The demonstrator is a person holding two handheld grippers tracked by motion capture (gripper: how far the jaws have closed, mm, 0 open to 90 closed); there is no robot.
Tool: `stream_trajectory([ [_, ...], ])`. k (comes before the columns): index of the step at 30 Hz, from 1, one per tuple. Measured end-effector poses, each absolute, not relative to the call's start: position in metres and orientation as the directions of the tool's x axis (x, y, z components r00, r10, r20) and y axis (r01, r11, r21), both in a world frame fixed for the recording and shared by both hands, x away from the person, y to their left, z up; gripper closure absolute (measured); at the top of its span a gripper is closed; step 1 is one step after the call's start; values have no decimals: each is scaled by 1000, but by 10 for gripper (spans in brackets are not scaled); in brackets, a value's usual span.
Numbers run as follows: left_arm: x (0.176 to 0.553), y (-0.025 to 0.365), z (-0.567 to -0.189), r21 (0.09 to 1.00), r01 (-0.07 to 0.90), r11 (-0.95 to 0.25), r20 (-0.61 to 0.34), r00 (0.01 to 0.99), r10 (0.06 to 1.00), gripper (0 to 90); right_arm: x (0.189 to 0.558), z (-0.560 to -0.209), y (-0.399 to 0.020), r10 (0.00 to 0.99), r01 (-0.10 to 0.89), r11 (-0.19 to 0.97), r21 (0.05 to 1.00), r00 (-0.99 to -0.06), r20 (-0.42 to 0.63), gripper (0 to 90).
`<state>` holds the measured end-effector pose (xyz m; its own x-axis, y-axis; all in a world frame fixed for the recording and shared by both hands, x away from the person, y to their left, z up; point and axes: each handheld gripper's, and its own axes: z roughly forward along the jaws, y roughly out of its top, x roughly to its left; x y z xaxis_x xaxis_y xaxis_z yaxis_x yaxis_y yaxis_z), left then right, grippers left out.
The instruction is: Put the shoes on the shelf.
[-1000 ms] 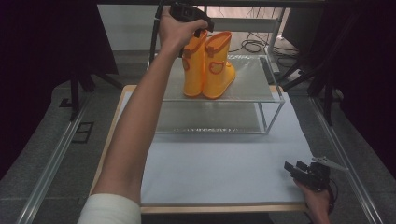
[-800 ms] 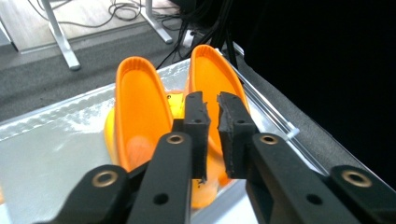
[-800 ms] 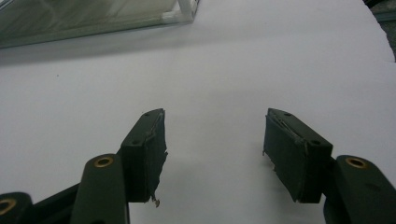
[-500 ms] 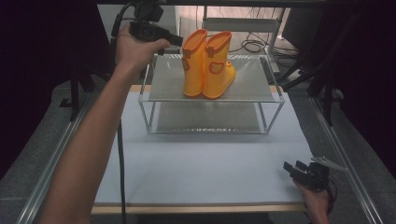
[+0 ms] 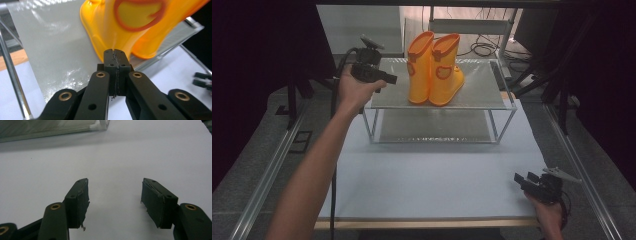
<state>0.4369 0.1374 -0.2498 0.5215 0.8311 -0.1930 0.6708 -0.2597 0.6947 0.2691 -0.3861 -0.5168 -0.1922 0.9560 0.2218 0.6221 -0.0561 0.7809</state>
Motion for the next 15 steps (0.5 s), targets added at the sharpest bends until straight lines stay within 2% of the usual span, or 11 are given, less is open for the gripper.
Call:
stream_trajectory([
  [15,472,107,-320,647,721,-247,-218,486,846,895,269,-518,-390,957,625,-61,778,-186,224,381],
])
